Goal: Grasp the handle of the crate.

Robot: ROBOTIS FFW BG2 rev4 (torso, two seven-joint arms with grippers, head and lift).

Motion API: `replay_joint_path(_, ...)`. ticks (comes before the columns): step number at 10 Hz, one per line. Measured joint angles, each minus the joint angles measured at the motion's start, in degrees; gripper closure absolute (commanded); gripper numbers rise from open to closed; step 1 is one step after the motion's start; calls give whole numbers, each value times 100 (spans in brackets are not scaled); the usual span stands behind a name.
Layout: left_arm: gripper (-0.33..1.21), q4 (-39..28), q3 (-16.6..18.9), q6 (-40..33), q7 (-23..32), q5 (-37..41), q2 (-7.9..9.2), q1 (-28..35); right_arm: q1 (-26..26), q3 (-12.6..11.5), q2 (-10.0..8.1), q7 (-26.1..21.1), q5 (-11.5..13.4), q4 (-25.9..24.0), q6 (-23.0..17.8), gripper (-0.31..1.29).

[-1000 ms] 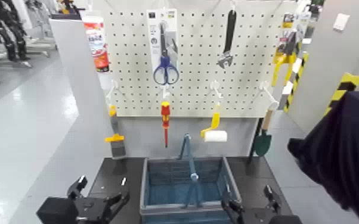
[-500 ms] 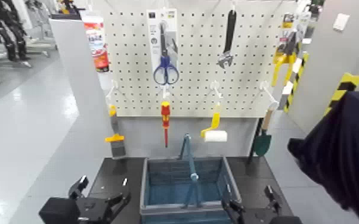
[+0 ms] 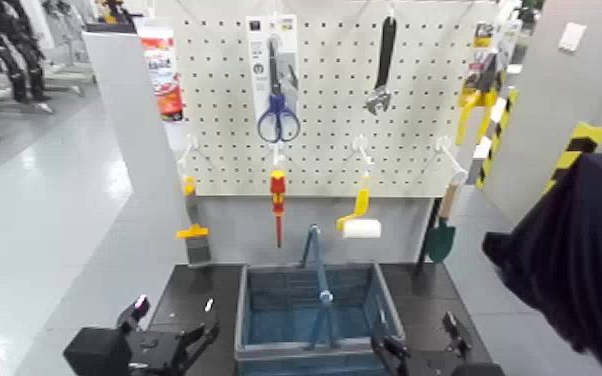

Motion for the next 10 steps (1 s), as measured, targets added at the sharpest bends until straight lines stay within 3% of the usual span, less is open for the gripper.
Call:
replay_joint_path(4, 10, -111, 191, 585, -481, 301, -33, -185, -7, 9, -8, 1, -8, 8, -1, 14)
replay_joint_path(7, 9, -259, 324, 1378, -834, 974, -25, -396, 0, 5, -1, 0, -9, 10, -13, 14)
replay_joint_path(10, 10, -304, 349, 2248, -982, 2231, 227, -728, 2, 8, 7, 1, -25, 15, -18, 14)
